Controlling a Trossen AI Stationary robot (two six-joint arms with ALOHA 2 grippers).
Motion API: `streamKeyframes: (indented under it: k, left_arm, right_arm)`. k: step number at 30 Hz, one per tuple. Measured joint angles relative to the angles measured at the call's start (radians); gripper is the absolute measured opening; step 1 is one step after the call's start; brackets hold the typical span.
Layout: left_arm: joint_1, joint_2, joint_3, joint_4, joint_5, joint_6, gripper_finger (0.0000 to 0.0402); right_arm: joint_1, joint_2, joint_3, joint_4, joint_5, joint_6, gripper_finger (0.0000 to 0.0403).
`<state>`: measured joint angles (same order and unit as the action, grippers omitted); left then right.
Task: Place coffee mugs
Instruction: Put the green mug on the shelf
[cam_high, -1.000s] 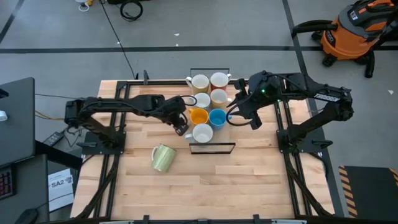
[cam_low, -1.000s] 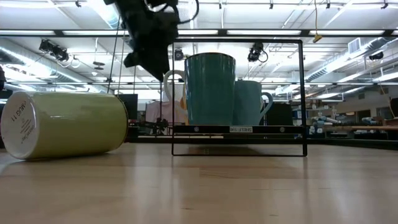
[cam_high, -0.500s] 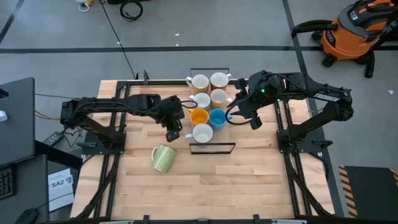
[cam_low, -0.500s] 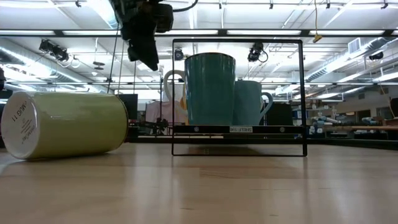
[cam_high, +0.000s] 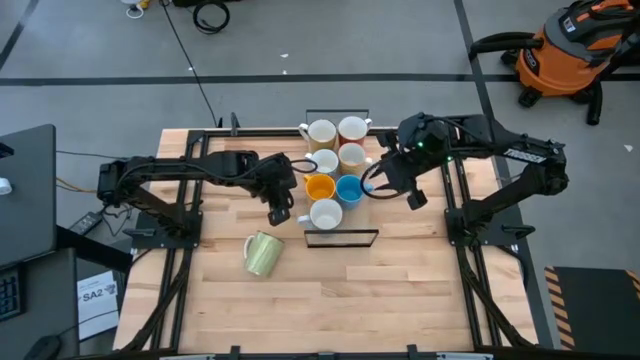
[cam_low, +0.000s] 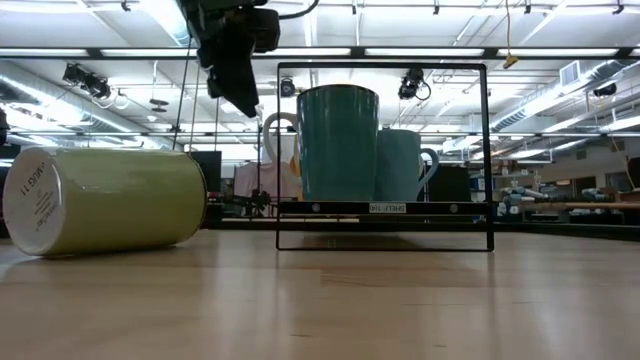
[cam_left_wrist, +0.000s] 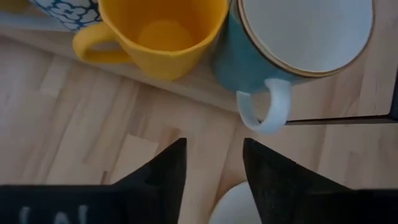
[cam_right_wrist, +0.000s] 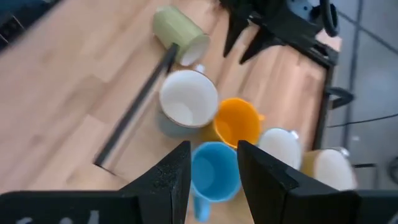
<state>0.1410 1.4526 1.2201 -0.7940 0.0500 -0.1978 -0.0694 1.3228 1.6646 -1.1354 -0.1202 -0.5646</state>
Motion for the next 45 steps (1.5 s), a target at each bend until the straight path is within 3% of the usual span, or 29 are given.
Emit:
streamKeyframes:
  k: [8,12,18,24,32,45]
  left_arm:
    - [0.004,0.001,0.0,-0.03,0.006,0.042,0.0222]
    - [0.002,0.001,0.0,-0.104,0.034,0.136,0.022]
    - [0.001,0.001,0.0,-0.162,0.193,0.262,0.0206]
    - [0.002,0.001,0.0,-0.162,0.3,0.271,0.0204]
    - [0.001,0.022,-0.001,-0.171,0.347,0.364,0.0203]
    - [0.004,0.17,-0.001,-0.23,0.357,0.492,0.0203]
  right_arm:
    - [-0.057,-0.001,0.0,-0.041,-0.054,0.046,0.0136]
    - [-0.083,-0.001,-0.002,-0.028,-0.084,0.05,0.0136]
    - [-0.099,-0.008,-0.071,0.02,-0.151,0.073,0.0136]
    - [-0.099,-0.008,-0.155,0.052,-0.163,0.083,0.0136]
    - [-0.11,-0.007,-0.214,0.102,-0.163,0.084,0.0136]
    - [-0.11,-0.008,-0.221,0.123,-0.163,0.084,0.0136]
